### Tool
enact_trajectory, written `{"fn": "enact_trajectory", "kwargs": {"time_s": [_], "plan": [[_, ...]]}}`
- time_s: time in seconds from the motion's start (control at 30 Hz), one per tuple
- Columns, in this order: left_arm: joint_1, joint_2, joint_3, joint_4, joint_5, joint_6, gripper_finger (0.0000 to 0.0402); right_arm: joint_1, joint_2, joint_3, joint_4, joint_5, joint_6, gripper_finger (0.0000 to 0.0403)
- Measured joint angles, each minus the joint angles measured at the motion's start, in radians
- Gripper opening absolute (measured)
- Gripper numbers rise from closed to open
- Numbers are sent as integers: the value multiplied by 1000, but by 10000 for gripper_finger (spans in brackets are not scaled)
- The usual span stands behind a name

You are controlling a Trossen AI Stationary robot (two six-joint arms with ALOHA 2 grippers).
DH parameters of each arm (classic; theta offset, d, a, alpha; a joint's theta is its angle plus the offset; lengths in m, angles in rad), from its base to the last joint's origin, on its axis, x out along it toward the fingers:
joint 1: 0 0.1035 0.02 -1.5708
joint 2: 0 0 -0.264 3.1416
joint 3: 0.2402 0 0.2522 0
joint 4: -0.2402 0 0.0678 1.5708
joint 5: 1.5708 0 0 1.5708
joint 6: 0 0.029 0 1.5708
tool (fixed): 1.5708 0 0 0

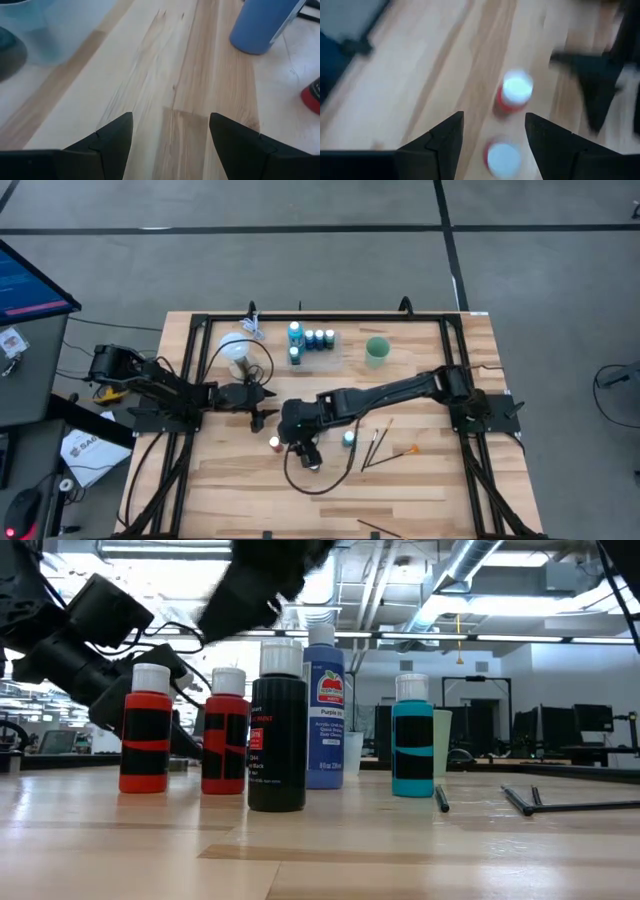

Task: Pick & Place Paint Supplies
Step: Put the right small red paint bottle into the bin

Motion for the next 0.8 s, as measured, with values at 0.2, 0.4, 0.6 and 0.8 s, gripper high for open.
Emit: {"fn": "enact_trajectory", "kwargs": {"time_s": [0.2, 0.4, 0.6, 0.8], "plan": [[-2, 0, -8, 4, 0, -19, 248, -10, 28, 4, -6, 3, 10, 203], [-3, 0, -8, 5, 1, -19, 248, -15, 62, 5, -22, 4, 16, 202], [-3, 0, -8, 6, 4, -19, 248, -14, 62, 5, -34, 4, 24, 202], [-3, 0, -8, 12, 4, -19, 248, -15, 62, 5, -67, 5, 42, 186]]}}
